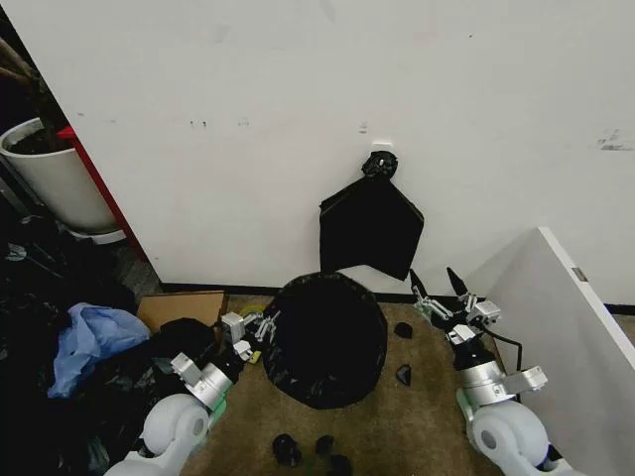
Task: Place the garbage bag over the trash bin.
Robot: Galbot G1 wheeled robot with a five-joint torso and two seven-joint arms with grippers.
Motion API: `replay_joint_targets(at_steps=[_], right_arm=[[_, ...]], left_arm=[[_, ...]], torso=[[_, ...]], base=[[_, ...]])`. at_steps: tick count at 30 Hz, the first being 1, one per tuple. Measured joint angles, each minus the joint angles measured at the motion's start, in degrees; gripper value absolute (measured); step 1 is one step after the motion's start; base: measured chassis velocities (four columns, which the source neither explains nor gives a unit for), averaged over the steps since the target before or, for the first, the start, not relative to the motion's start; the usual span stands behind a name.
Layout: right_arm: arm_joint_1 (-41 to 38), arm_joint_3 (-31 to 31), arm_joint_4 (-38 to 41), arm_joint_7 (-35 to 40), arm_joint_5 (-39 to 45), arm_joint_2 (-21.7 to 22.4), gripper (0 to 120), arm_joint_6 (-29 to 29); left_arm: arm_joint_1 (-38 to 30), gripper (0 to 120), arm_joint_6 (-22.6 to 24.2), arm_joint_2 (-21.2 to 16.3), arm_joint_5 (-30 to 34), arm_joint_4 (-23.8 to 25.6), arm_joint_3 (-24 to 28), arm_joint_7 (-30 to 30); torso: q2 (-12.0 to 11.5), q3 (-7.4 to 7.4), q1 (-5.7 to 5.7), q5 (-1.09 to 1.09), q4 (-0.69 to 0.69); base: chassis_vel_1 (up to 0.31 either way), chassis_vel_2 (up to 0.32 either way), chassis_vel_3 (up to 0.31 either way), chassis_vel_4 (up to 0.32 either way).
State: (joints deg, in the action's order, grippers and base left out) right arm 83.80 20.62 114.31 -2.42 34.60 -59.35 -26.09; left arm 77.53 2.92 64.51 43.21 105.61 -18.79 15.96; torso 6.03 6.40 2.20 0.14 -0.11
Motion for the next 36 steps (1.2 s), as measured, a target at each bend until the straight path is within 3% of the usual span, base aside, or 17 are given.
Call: replay_joint_targets(at_steps=[1, 4, 8, 19, 21, 23, 26, 29, 36], right_arm=[[0.1, 0.0, 0.1, 0.1, -0.7, -0.1, 100, -0.1], [0.7, -0.7, 1.0, 0.6, -10.7, -0.8, 100, -1.6], [0.5, -0.9, 1.2, 0.5, -17.6, -1.4, 100, -4.0], [0.9, -1.2, 1.2, 0.1, -19.5, -1.6, 100, -5.5], [0.9, -1.3, 1.1, 0.1, -18.9, -1.4, 100, -5.5], [0.9, -1.4, 1.1, 0.1, -18.8, -1.4, 100, -5.5], [0.9, -1.7, 1.1, 0.0, -18.6, -1.4, 100, -5.5], [0.9, -1.7, 1.1, -0.1, -18.5, -1.4, 100, -5.4], [1.1, -1.7, 1.5, -0.1, -18.5, -1.6, 100, -5.3]], left_arm=[[0.0, 4, 0.3, 0.0, 0.1, 0.1, 0.0, -0.3], [-1.2, 4, 8.9, 0.7, 4.0, 1.3, 0.9, -10.3], [-2.2, 4, 12.0, 2.1, 4.8, 0.7, 1.8, -13.9], [0.1, 6, 12.2, 3.4, 1.9, -1.0, 3.1, -15.0], [1.1, 18, 10.9, 3.2, 0.9, -0.7, 3.1, -15.0], [1.4, 19, 10.8, 3.2, 0.8, -0.5, 3.0, -15.0], [3.2, 34, 10.8, 2.9, 0.8, 1.5, 2.3, -15.4], [4.0, 41, 10.8, 2.6, 0.8, 2.9, 1.8, -15.5], [6.6, 69, 13.9, 1.0, -1.6, 7.6, 0.0, -20.2]], torso=[[0.0, 0.00, 0.00, 0.00, 0.00], [0.0, 0.00, 0.00, 0.01, 0.00], [0.0, 0.00, 0.00, 0.01, -0.01], [0.0, 0.00, 0.00, 0.00, 0.00], [0.0, 0.00, 0.00, 0.00, 0.00], [0.0, 0.00, 0.00, 0.00, 0.00], [0.0, 0.00, 0.00, 0.00, 0.00], [0.0, 0.00, 0.00, 0.00, 0.00], [0.0, 0.00, 0.00, 0.00, 0.00]], base=[[0.000, 0.000, 0.000, 0.000], [0.000, 0.000, 0.000, 0.000], [0.000, 0.000, 0.000, 0.000], [0.000, 0.000, 0.000, 0.000], [0.000, 0.000, 0.000, 0.000], [0.000, 0.000, 0.000, 0.000], [0.000, 0.000, 0.000, 0.000], [0.000, 0.000, 0.000, 0.000], [0.000, 0.000, 0.000, 0.000]])
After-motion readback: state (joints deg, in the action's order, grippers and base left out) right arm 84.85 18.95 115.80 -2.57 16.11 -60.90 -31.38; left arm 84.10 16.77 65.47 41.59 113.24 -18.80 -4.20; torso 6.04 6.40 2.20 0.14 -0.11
